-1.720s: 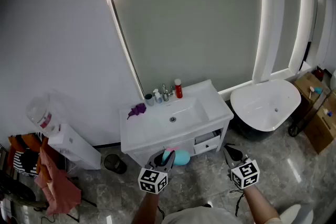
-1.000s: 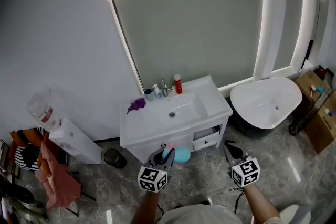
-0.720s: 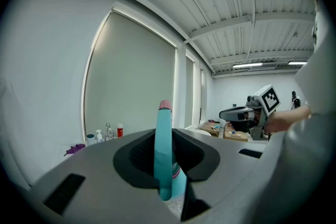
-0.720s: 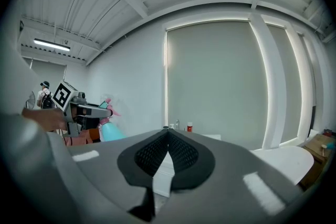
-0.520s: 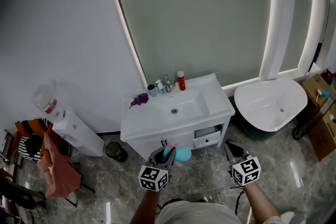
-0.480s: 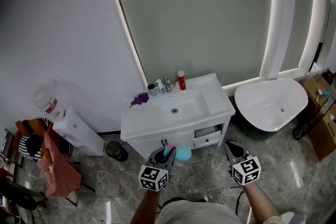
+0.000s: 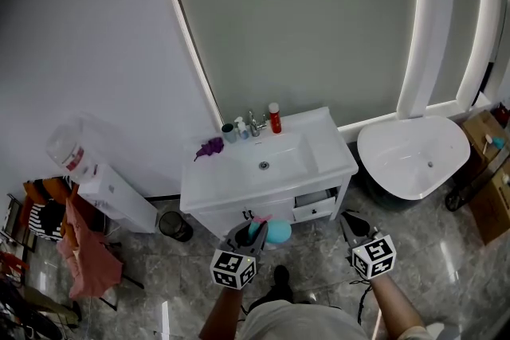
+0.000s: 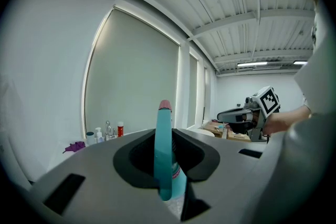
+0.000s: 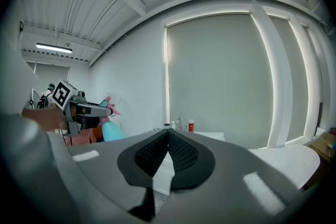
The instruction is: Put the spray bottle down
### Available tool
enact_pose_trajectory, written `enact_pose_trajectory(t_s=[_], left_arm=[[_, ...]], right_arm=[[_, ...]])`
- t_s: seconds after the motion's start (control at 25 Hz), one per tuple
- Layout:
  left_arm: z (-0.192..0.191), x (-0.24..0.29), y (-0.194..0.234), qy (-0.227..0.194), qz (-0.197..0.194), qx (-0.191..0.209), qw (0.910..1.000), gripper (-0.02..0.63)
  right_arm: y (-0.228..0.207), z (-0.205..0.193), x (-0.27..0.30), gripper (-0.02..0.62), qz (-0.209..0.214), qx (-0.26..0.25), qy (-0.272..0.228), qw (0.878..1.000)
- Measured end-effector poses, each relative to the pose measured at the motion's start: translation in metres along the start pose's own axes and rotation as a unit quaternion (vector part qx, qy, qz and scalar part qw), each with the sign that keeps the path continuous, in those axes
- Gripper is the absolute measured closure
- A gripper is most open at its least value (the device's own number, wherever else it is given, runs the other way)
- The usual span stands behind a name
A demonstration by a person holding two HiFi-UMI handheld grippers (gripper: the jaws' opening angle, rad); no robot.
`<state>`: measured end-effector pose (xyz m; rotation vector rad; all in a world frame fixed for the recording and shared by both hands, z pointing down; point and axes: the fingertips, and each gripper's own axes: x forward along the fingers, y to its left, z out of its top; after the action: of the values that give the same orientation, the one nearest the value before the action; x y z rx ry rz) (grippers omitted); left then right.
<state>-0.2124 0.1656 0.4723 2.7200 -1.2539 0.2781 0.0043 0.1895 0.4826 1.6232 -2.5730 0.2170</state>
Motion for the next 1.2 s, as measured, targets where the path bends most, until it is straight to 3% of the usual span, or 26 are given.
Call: enact_pose_trajectory(t_s=[1.2], left_arm=[[0.022, 0.159, 0.188, 0.008, -0.082, -0.008, 0.9966, 0.534]], right_arm=[[-0.047, 0.028, 0.214, 0.586, -0.058, -0.002, 0.043, 0.997]])
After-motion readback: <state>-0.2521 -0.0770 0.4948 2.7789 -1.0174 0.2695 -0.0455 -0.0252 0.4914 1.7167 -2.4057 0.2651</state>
